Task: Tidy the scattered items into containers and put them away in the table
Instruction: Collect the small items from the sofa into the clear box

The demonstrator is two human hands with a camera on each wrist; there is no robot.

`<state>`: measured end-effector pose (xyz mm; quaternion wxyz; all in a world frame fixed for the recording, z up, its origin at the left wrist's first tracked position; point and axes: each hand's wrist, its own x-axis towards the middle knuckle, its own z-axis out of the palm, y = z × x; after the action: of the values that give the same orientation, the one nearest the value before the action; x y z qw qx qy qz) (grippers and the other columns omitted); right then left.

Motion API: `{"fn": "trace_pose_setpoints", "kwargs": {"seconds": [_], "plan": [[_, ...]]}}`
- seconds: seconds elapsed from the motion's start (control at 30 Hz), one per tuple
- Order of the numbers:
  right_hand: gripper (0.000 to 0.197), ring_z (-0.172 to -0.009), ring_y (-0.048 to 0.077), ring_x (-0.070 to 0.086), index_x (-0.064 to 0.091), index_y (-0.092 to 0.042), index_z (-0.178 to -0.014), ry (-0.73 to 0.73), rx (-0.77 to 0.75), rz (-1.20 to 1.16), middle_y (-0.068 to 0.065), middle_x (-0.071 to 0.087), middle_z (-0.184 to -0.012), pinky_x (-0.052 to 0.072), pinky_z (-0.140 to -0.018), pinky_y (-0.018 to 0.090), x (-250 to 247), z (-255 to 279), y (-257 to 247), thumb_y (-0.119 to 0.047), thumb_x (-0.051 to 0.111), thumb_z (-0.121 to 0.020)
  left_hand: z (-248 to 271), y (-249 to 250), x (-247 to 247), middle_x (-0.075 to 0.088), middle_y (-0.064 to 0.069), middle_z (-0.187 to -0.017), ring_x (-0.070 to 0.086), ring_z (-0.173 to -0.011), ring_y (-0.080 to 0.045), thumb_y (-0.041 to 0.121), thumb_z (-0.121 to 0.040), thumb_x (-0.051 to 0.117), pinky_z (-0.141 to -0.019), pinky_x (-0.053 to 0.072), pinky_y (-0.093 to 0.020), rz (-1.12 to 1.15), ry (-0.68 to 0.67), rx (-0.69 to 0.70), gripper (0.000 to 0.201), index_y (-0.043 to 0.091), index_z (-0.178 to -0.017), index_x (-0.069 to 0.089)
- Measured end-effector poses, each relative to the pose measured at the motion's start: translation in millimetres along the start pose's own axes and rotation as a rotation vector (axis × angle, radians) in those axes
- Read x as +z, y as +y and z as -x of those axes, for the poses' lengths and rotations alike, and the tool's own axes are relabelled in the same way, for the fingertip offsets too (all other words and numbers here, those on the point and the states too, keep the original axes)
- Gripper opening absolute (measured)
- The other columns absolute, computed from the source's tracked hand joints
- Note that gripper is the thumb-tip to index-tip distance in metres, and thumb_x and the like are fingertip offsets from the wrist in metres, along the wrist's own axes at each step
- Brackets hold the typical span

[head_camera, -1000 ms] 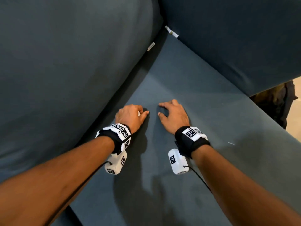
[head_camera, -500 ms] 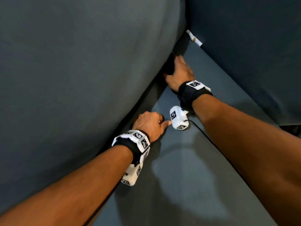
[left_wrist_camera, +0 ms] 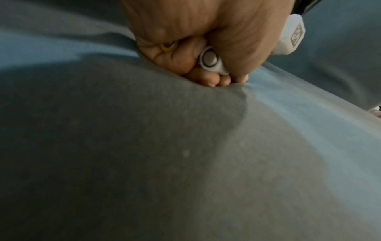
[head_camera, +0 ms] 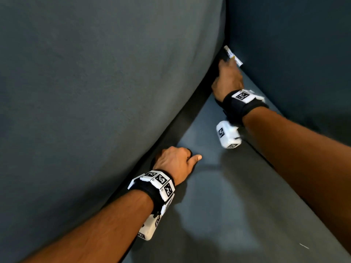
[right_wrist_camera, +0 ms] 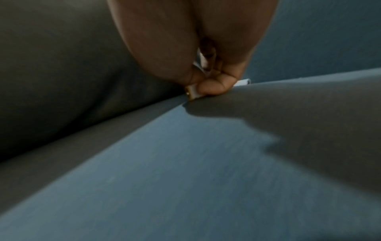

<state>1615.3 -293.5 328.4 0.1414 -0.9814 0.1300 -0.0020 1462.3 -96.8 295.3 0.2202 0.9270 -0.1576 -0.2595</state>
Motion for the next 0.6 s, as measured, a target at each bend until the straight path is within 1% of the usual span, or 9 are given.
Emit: {"fn": "trace_pose_setpoints", "kwargs": {"seconds": [0.07, 0.1, 0.17, 0.23, 0.33, 0.43, 0.5, 0.57, 0.6], "plan": [[0.044, -0.108, 0.046, 0.053, 0.049, -0.011, -0.129, 0.034, 0.096, -0.048, 0.022, 0.043, -0.128, 0.046, -0.094, 0.045, -7, -16, 16, -0.007, 0.05, -0.086, 1, 1, -1, 0.063, -0.011, -0.071, 0.06, -0.076, -0.038, 0.066, -0.089, 0.041, -0.068, 0.052, -0.037, -0.003, 0.01, -0.011, 0.058, 0.015, -0.06, 0.042], [0.049, -0.109, 0.045, 0.053, 0.046, -0.014, -0.136, 0.027, 0.134, -0.066, 0.021, 0.041, -0.13, 0.045, -0.097, 0.044, -9, -23, 24, -0.011, 0.052, -0.088, 1, 2, -1, 0.063, -0.011, -0.072, 0.06, -0.077, -0.038, 0.065, -0.089, 0.041, -0.067, 0.051, -0.037, -0.006, 0.01, -0.014, 0.058, 0.015, -0.06, 0.042], [0.059, -0.112, 0.042, 0.052, 0.037, -0.019, -0.145, -0.005, 0.14, -0.061, 0.018, 0.038, -0.133, 0.043, -0.101, 0.042, -9, -30, 36, -0.019, 0.057, -0.089, 0, 2, -3, 0.063, -0.011, -0.072, 0.06, -0.078, -0.038, 0.065, -0.089, 0.041, -0.067, 0.051, -0.036, -0.005, -0.004, -0.018, 0.058, 0.014, -0.061, 0.042], [0.068, -0.112, 0.041, 0.05, 0.026, -0.02, -0.151, -0.026, 0.126, -0.024, 0.017, 0.035, -0.136, 0.042, -0.102, 0.044, -4, -31, 39, -0.024, 0.055, -0.091, -1, 3, -3, 0.063, -0.011, -0.072, 0.061, -0.077, -0.038, 0.065, -0.09, 0.04, -0.067, 0.051, -0.036, -0.01, -0.003, -0.018, 0.058, 0.014, -0.061, 0.042], [0.072, -0.115, 0.041, 0.046, 0.014, -0.018, -0.154, -0.022, 0.161, 0.005, 0.017, 0.03, -0.143, 0.041, -0.1, 0.046, 7, -33, 35, -0.03, 0.047, -0.092, -2, 2, -2, 0.063, -0.01, -0.07, 0.062, -0.075, -0.037, 0.065, -0.089, 0.04, -0.069, 0.053, -0.038, -0.013, -0.002, -0.005, 0.059, 0.014, -0.06, 0.041], [0.067, -0.124, 0.043, 0.041, 0.013, -0.022, -0.154, -0.066, 0.217, 0.039, 0.015, 0.027, -0.15, 0.038, -0.103, 0.049, 5, -39, 31, -0.034, 0.038, -0.094, -2, 3, -1, 0.064, -0.009, -0.071, 0.062, -0.075, -0.037, 0.065, -0.089, 0.039, -0.068, 0.052, -0.037, -0.015, 0.007, -0.002, 0.058, 0.014, -0.062, 0.042], [0.064, -0.127, 0.043, 0.042, 0.013, -0.027, -0.154, -0.13, 0.235, 0.023, 0.016, 0.033, -0.151, 0.037, -0.105, 0.049, 1, -47, 33, -0.038, 0.034, -0.094, -3, 3, -1, 0.064, -0.009, -0.071, 0.062, -0.075, -0.037, 0.065, -0.089, 0.038, -0.066, 0.051, -0.037, -0.025, 0.018, 0.006, 0.057, 0.015, -0.062, 0.041], [0.06, -0.127, 0.041, 0.046, 0.018, -0.034, -0.152, -0.206, 0.293, -0.047, 0.018, 0.044, -0.145, 0.036, -0.105, 0.042, -7, -53, 36, -0.041, 0.031, -0.094, -4, 3, 0, 0.064, -0.009, -0.071, 0.062, -0.075, -0.037, 0.066, -0.089, 0.037, -0.066, 0.051, -0.037, -0.03, 0.019, 0.009, 0.057, 0.016, -0.062, 0.04], [0.057, -0.128, 0.04, 0.046, 0.021, -0.035, -0.15, -0.235, 0.326, -0.08, 0.018, 0.045, -0.145, 0.035, -0.106, 0.039, -11, -55, 36, -0.042, 0.029, -0.094, -3, 3, 0, 0.064, -0.009, -0.071, 0.062, -0.075, -0.037, 0.066, -0.089, 0.037, -0.066, 0.051, -0.037, -0.031, 0.021, 0.008, 0.057, 0.016, -0.062, 0.04]]}}
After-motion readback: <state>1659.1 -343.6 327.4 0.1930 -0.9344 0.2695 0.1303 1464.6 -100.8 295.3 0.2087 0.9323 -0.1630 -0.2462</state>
